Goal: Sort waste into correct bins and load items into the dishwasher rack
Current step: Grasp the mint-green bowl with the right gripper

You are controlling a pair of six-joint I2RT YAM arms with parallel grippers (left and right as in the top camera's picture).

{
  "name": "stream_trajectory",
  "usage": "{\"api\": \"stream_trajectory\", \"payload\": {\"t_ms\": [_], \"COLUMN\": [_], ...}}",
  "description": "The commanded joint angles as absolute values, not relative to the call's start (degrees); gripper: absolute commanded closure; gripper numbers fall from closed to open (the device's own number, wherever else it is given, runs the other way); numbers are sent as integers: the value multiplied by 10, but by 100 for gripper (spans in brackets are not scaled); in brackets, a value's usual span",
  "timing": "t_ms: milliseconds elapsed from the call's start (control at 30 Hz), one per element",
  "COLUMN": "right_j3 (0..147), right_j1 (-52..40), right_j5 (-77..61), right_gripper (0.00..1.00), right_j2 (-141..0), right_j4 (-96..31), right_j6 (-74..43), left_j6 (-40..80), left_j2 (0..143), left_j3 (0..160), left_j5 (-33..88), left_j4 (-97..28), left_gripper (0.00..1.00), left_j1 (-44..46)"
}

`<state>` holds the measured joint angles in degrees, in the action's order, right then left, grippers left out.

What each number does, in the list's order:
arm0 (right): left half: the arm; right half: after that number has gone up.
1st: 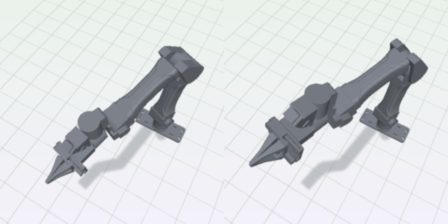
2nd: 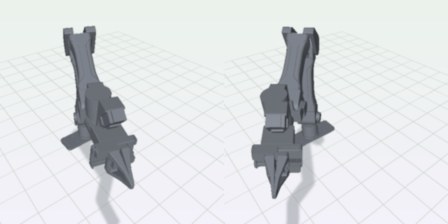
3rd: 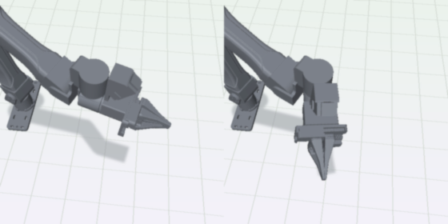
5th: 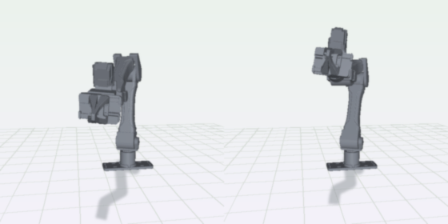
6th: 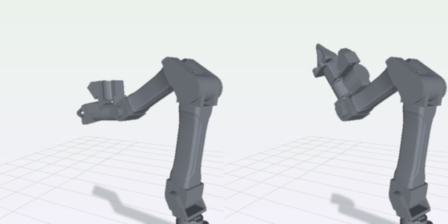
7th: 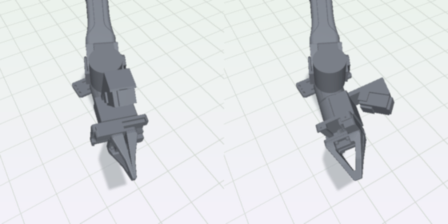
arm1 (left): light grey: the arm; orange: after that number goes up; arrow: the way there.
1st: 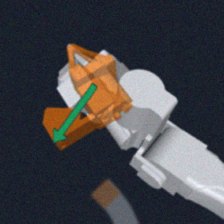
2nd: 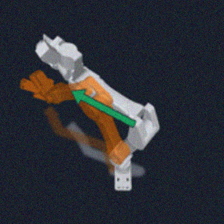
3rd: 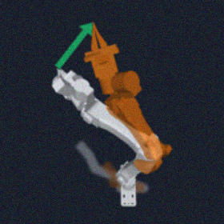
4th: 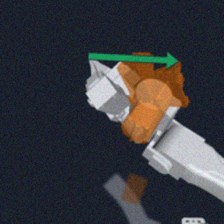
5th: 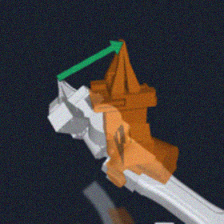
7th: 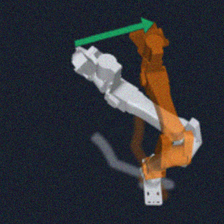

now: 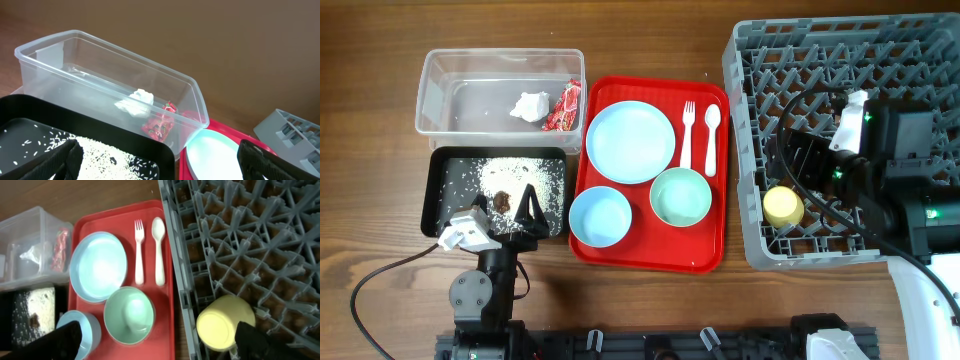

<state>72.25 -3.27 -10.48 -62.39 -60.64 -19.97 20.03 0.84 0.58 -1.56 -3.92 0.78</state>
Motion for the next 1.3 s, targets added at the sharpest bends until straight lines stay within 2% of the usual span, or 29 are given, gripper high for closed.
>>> {"api": "stream_trajectory", "payload": {"t_ms": [0,167,233,267,500,600,800,867,933,1033,1067,1100,1133,1200,1267], "right_j3": [726,726,726,726,726,726,726,726,726,726,726,726,726,726,726], "right_j1": [-31,-31,-45,-63,-296,-339,-302,-283,-270,-254,-250,-247,-247,-248,-248], "right_j5": [-109,-151,-258,-272,-59,41,-30,-73,-60,-52,-52,-54,-55,-60,-61], "right_gripper": [0,0,14,14,15,15,11,17,21,22,25,33,46,63,66], "right_j2": [-625,-625,-628,-630,-703,-784,-938,-988,-1032,-1065,-1071,-1076,-1079,-1079,-1079], "right_j4": [-558,-535,-535,-548,-620,-608,-564,-564,-561,-545,-542,-539,-539,-540,-540], "right_j6": [-267,-279,-206,-193,-197,-248,-194,-162,-161,-161,-159,-149,-145,-144,-146], "left_j6": [201,201,201,201,201,201,201,201,201,201,201,201,201,201,201], "left_j2": [3,3,3,3,3,3,3,3,3,3,3,3,3,3,3], "left_j3": [3,3,3,3,3,3,3,3,3,3,3,3,3,3,3], "left_j5": [-11,-11,-11,-11,-11,-11,-11,-11,-11,-11,-11,-11,-11,-11,-11], "left_j4": [-40,-40,-40,-40,-40,-40,-40,-40,-40,-40,-40,-40,-40,-40,-40], "left_gripper": [0,0,0,0,0,0,0,0,0,0,0,0,0,0,0], "left_j1": [4,4,4,4,4,4,4,4,4,4,4,4,4,4,4]}}
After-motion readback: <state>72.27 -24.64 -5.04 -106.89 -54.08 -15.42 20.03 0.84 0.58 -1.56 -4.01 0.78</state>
